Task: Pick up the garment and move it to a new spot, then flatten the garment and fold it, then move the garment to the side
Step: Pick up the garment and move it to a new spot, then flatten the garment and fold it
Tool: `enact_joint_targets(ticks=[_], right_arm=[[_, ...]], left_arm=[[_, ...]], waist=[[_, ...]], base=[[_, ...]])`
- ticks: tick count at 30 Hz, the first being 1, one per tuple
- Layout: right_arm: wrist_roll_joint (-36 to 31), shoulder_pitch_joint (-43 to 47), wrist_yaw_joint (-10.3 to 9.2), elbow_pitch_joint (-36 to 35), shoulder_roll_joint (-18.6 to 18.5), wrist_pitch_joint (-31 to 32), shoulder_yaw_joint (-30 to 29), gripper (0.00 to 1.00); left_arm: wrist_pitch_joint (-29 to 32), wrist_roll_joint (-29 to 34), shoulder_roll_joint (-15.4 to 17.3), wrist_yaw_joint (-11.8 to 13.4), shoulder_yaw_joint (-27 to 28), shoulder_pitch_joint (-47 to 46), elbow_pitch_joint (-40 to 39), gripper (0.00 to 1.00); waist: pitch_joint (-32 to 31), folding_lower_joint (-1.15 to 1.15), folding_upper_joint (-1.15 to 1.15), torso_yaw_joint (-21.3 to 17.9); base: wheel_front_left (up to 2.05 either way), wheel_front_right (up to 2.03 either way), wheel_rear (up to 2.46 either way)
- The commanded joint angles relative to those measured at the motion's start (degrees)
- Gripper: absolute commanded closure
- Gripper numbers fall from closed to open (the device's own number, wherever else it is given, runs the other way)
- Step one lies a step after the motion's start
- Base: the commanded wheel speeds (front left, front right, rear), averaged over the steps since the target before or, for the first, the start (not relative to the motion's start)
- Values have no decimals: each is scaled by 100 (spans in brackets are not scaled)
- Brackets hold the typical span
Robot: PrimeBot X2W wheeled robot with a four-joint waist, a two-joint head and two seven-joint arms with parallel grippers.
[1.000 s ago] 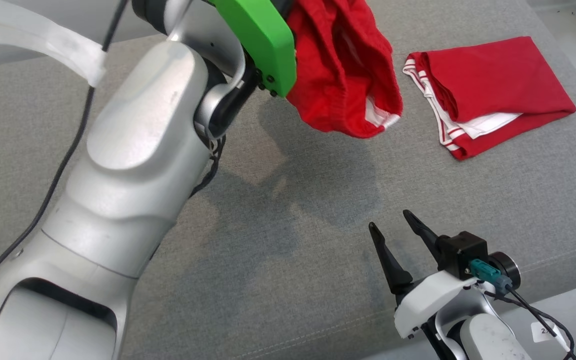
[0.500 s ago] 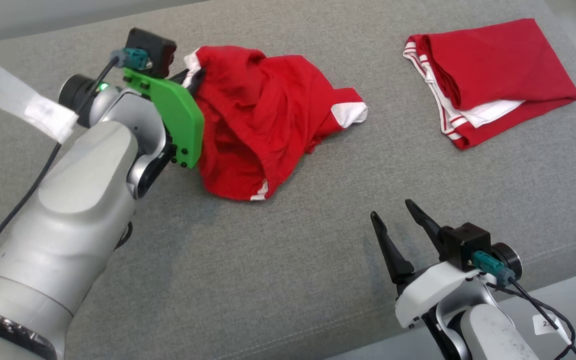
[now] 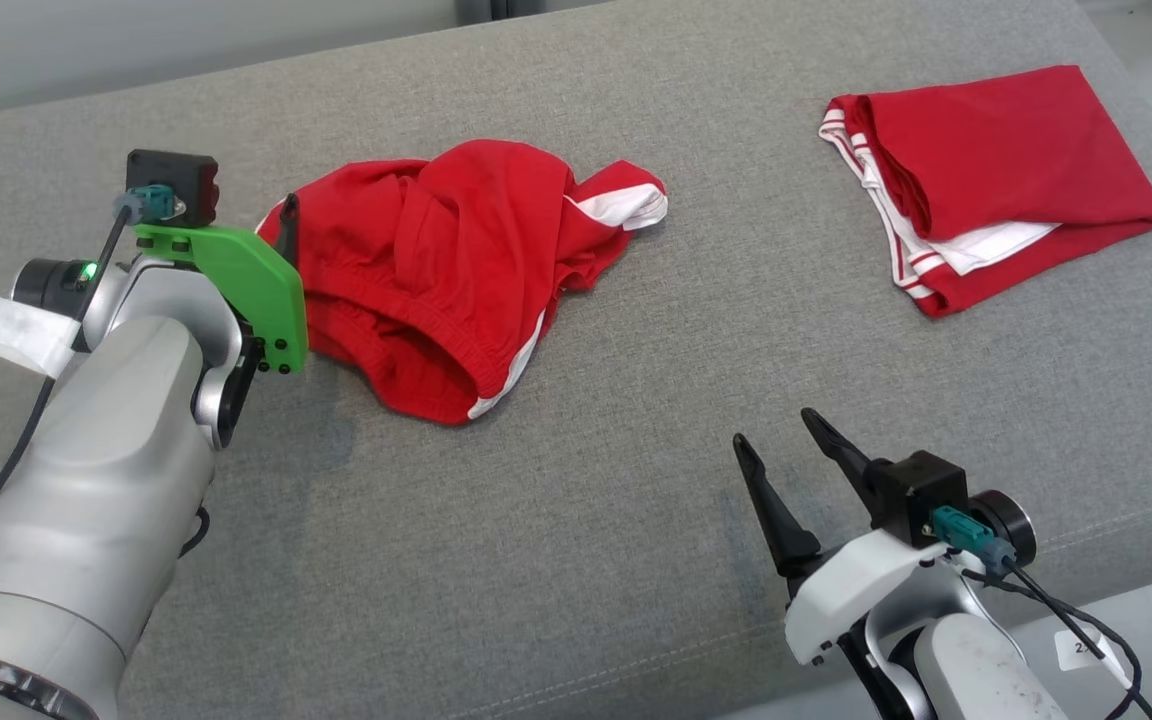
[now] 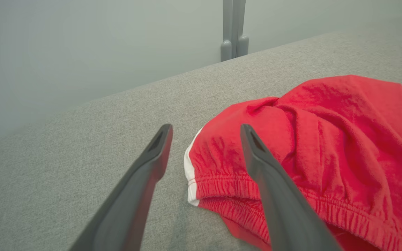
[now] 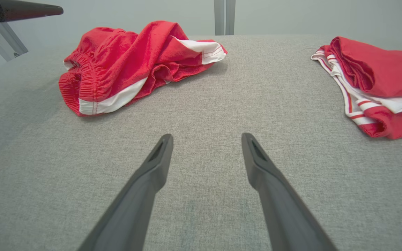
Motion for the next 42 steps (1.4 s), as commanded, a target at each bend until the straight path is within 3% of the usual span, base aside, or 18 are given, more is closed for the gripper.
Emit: enact_joint_targets(ticks=[1, 11, 19, 25, 28, 42], right_arm=[[-16, 61, -1, 13, -2, 8, -7, 0], [60, 220, -1, -16, -3, 46, -28, 0], [74, 280, -1, -64, -1, 3, -113, 0], [69, 295, -1, -72, -2, -33, -247, 0], [75, 297, -1, -72, -1, -70, -284, 0], [175, 178, -1, 45, -2, -154, -195, 0]], left_arm=[[-107, -63, -27, -39, 48, 80, 39, 0], [-330, -183, -375, -514, -95, 608, -16, 0], [-162, -308, -454, -626, -229, 1085, -329, 0], [106, -472, -475, -497, -275, 1488, -634, 0], [411, -730, -501, -265, -156, 1783, -817, 0], [952, -917, -315, 16, -240, 2227, -2026, 0]], waist=[[-119, 0, 0, 53], [-556, 0, 0, 98], [-516, 0, 0, -91], [-376, 0, 0, -248], [-346, 0, 0, -317], [-354, 0, 0, -248]], base=[[0, 0, 0], [0, 0, 0], [0, 0, 0], [0, 0, 0], [0, 0, 0], [0, 0, 0]])
